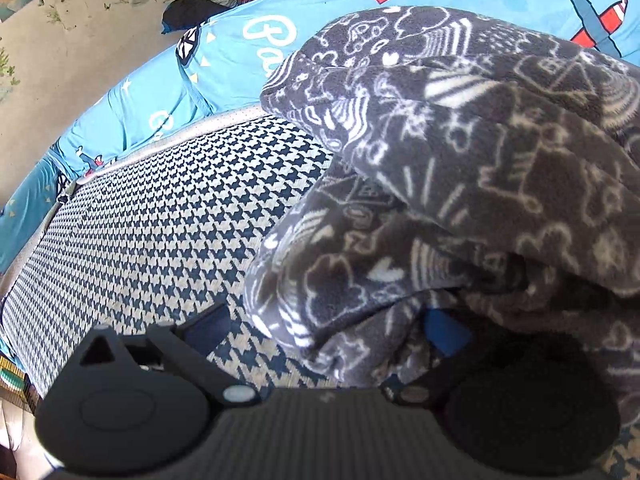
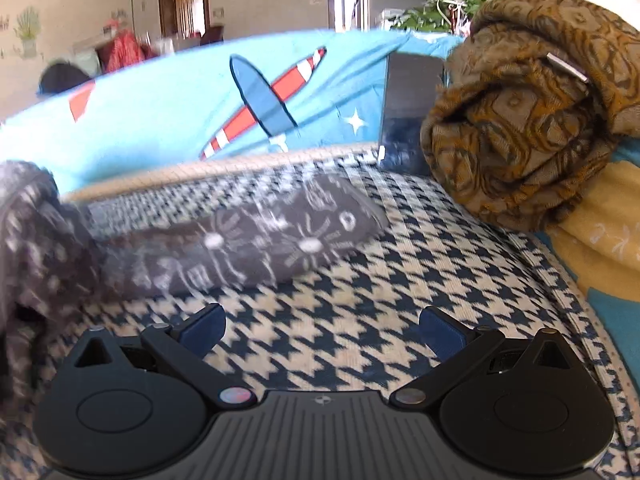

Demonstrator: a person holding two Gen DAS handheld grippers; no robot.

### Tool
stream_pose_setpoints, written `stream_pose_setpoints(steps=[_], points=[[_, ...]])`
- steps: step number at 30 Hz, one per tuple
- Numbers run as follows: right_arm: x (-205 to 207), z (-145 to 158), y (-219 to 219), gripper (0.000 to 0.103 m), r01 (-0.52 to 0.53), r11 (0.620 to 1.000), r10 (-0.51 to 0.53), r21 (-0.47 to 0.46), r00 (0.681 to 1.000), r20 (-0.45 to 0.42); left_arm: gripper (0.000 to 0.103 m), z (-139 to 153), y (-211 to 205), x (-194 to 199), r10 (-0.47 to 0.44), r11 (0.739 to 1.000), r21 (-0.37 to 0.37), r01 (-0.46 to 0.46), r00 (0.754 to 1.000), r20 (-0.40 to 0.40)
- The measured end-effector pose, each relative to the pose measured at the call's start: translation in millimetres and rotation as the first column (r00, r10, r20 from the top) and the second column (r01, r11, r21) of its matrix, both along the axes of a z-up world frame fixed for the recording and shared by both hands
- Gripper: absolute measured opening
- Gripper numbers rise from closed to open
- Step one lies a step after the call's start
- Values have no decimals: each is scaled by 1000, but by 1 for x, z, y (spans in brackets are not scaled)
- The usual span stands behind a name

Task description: Fold clothes

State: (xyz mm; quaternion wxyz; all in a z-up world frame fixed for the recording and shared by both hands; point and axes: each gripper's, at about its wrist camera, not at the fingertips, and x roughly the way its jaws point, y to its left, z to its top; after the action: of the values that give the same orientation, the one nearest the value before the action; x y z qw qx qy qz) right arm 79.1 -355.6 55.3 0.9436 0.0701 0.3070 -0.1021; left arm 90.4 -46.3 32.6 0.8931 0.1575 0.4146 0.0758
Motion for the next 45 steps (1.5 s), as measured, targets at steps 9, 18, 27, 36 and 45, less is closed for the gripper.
stream_pose_setpoints(steps=[9, 18, 27, 36, 45], points=[[15, 4, 4, 103, -13, 993, 14, 120, 1000, -5, 103, 32, -2, -30, -98, 994, -32, 104, 984, 147], [42, -6, 14, 103, -35, 983, 34, 179, 999, 9, 103, 35, 5, -34, -98, 992, -66, 108, 985, 144], [67, -11, 38, 81, -49, 989, 41, 142, 997, 59, 103, 34, 15, -30, -94, 987, -118, 108, 989, 112], [75, -10, 42, 16, 16, 992, -21, 127, 999, 45, 103, 30, 31, -21, -50, 988, -140, 60, 996, 76], [54, -3, 43, 10, -80, 967, 72, 240, 996, 44, 103, 29, 36, -18, -34, 989, -139, 46, 996, 83]])
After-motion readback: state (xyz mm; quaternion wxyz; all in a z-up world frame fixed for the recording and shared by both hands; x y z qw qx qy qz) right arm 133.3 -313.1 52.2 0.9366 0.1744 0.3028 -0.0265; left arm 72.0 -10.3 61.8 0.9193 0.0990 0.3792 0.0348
